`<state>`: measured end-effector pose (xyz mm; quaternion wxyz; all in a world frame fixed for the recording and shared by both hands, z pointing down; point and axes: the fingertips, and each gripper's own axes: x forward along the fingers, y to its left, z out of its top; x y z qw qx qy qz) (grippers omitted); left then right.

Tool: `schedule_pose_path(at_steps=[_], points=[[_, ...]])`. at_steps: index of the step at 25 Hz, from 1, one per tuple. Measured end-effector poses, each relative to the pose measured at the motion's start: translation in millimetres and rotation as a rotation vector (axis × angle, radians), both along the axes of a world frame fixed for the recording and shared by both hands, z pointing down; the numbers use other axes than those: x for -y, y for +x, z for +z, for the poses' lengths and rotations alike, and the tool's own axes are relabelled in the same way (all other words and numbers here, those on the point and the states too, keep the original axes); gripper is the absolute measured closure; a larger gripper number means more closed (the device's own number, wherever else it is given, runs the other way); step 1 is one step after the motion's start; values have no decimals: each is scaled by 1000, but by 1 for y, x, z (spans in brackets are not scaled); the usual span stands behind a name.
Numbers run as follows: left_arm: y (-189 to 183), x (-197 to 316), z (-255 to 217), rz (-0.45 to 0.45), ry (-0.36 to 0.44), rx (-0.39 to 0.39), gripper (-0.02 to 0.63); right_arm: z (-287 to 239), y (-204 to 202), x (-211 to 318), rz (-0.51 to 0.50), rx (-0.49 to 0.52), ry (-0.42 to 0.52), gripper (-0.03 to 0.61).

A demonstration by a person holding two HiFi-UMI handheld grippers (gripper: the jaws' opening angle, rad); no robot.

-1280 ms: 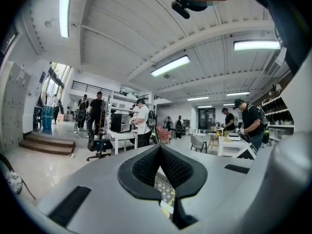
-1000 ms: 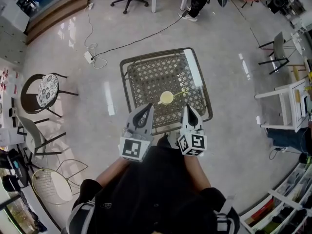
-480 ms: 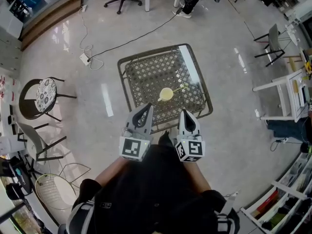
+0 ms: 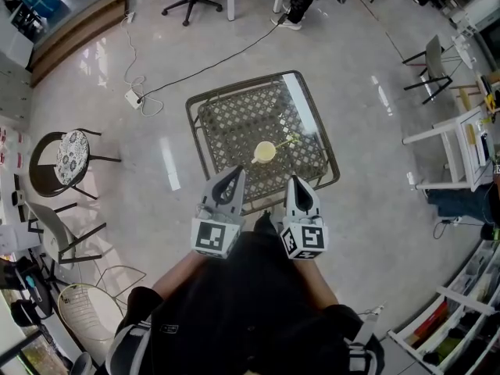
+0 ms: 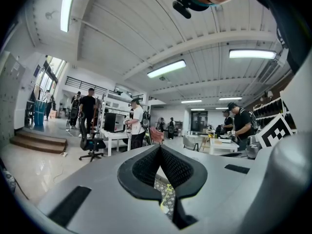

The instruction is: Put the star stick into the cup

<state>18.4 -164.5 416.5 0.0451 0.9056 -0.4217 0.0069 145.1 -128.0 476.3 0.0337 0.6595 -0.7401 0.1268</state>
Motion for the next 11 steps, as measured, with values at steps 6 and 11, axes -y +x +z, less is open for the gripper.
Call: schedule_pose_path(at_steps=[6, 11], points=[[-2, 1, 2, 2, 1, 7, 598, 1, -1, 1, -1, 2, 1, 568], [0, 0, 2, 5, 2, 12, 598, 2, 0, 0, -2, 3, -2, 568]])
